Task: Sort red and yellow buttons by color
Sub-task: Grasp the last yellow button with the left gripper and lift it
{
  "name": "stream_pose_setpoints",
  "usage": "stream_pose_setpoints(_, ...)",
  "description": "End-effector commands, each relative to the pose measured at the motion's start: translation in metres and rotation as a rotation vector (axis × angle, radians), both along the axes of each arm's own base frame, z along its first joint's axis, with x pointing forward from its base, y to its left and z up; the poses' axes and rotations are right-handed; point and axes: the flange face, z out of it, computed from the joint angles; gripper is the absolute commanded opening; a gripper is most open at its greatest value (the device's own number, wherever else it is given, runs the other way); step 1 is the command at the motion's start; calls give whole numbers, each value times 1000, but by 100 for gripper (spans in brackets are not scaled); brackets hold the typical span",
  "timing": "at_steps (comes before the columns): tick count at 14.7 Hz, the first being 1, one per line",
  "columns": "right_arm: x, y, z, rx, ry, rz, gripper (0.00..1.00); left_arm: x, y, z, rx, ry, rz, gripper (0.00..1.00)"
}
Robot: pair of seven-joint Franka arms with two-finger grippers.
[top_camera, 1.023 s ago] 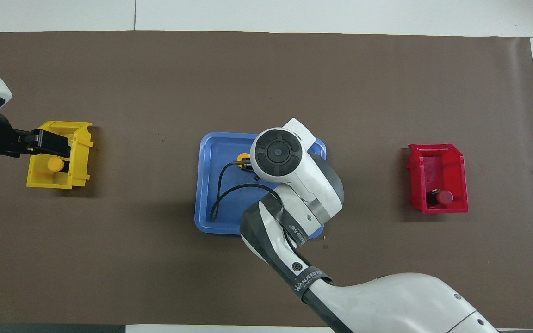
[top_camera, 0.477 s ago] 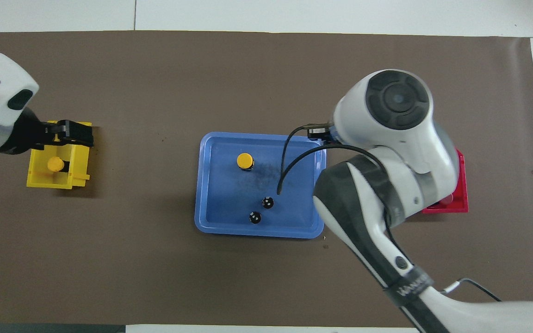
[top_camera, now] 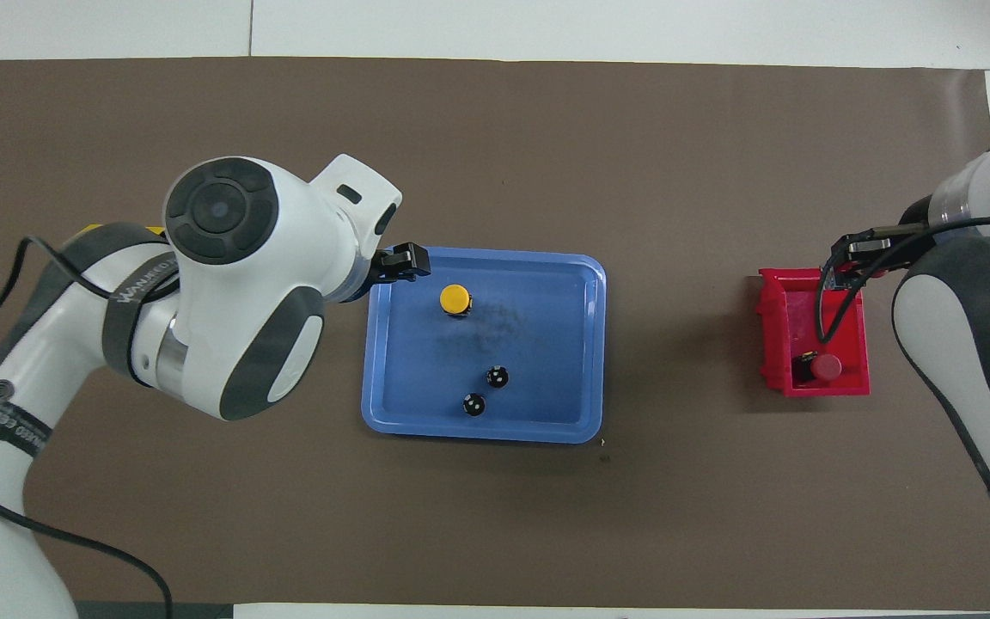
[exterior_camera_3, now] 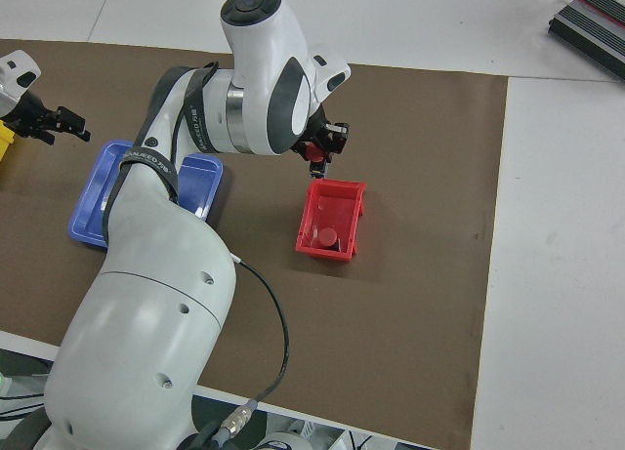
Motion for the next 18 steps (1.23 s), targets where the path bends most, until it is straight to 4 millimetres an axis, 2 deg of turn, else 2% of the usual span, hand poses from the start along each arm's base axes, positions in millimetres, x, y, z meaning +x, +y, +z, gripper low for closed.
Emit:
stream_pose_setpoints(1,-30,-3,-29,10,3,21,18,-6,-28,-17,-10,-11,13,100)
stream_pose_setpoints(4,-38,-2,-52,12,7,71,18,-19,-53,-39,-4,0,2,100)
stream_pose_setpoints(7,-48,-4,-74,10,-22,72,18,-22,-75,-64,13,-1,12,100)
stream_pose_setpoints(9,-48,-5,-82,11,-18,71,18,-21,-76,-69,26,-8,9,99)
stream_pose_setpoints(10,-46,-2,-89,12,-12,76,18,-20,-76,-72,28,-5,9,97)
stream_pose_setpoints(12,-44,-2,-91,12,-25,79,18,-16,-73,-71,20,-17,16,92)
stream_pose_setpoints(14,-44,-1,-92,10,-28,81,18,-13,-69,-72,21,-16,23,82)
stream_pose_setpoints(15,-44,-2,-94,11,-25,80,18,-13,-69,-72,20,-17,23,74)
stream_pose_setpoints(17,-43,-2,-102,12,-21,80,18,-12,-69,-72,18,-17,29,51)
stream_pose_setpoints(18,-42,-2,-104,12,-21,81,18,-13,-69,-73,17,-16,35,44)
